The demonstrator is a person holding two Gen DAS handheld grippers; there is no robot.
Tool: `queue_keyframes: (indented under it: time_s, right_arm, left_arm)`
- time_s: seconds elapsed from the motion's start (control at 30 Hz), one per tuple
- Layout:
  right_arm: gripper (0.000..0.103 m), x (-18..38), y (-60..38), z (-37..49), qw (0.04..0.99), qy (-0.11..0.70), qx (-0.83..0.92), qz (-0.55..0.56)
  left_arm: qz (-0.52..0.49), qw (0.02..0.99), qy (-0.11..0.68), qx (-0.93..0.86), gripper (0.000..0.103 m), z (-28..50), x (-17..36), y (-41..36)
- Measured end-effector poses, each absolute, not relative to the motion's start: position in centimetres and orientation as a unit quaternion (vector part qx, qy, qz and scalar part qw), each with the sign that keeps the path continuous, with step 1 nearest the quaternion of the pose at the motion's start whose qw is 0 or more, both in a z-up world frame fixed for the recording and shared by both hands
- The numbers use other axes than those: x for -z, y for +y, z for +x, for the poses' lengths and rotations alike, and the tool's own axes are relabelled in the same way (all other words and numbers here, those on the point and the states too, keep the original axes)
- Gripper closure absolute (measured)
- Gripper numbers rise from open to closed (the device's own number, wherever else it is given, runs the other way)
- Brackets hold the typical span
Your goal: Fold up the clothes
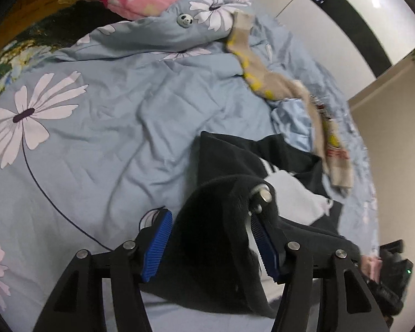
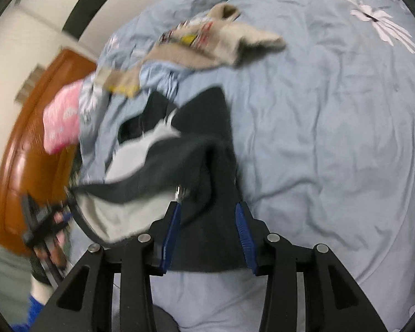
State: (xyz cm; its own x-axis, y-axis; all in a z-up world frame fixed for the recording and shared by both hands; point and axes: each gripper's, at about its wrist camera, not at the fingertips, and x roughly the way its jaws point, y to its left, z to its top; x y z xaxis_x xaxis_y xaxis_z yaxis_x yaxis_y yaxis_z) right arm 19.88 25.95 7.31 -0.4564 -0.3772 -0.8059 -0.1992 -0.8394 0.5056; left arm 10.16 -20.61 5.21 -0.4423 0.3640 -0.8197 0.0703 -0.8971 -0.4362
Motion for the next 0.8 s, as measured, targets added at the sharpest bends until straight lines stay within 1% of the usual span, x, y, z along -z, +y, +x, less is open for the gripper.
queue_keyframes:
  time_s: [0.1,0.17,0.2,0.27,0.3,0.33,0.5,0.63,0.7,0.8]
  right_arm:
    - [0.060,-6.6,24.4,18.8,0.043,-0.251,0.813,0.523]
    - [0.060,-6.7,24.1,17.8,0.020,-0.238,0.823,0.515]
    - [0.061,-6.7,24.2,17.4,0.016,-0.240,0.825,0.512]
    - [0.077,-6.7,24.4,16.8,0.007,-0.245,0.827,0.506]
    - [0.089,-6.7,24.6,16.4,0.002,-0.247,0.825,0.509]
    - [0.095,-6.6,24.8,16.2,-0.002,-0.251,0.823,0.510]
    - [0.098,-8.8,25.8,17.1,-0.007,-0.278,0.832,0.481]
    - [0.098,-13.3,26.8,21.1,-0.001,-0.304,0.852,0.426]
    - [0.098,-15.5,27.1,22.4,0.006,-0.298,0.863,0.409]
    - [0.098,-16.1,26.8,20.6,0.007,-0.284,0.862,0.420]
  left_arm:
    - [-0.522,0.070,-0.185,-0.830,0.051,9.6,-5.1,-20.2]
    - [-0.522,0.059,-0.171,-0.834,0.071,9.3,-5.1,-20.2]
    - [-0.524,0.057,-0.172,-0.833,0.075,9.2,-5.0,-20.3]
    - [-0.523,0.054,-0.175,-0.832,0.088,9.2,-5.0,-20.6]
    - [-0.522,0.051,-0.177,-0.833,0.089,9.4,-5.1,-20.8]
    - [-0.520,0.049,-0.180,-0.834,0.090,9.6,-5.3,-20.9]
    - [-0.492,0.061,-0.196,-0.846,0.091,11.9,-8.0,-21.8]
    - [-0.464,0.089,-0.212,-0.855,0.091,15.0,-11.2,-22.7]
    - [-0.476,0.085,-0.213,-0.849,0.091,13.5,-10.7,-22.5]
    - [-0.492,0.080,-0.215,-0.840,0.091,11.3,-10.0,-22.3]
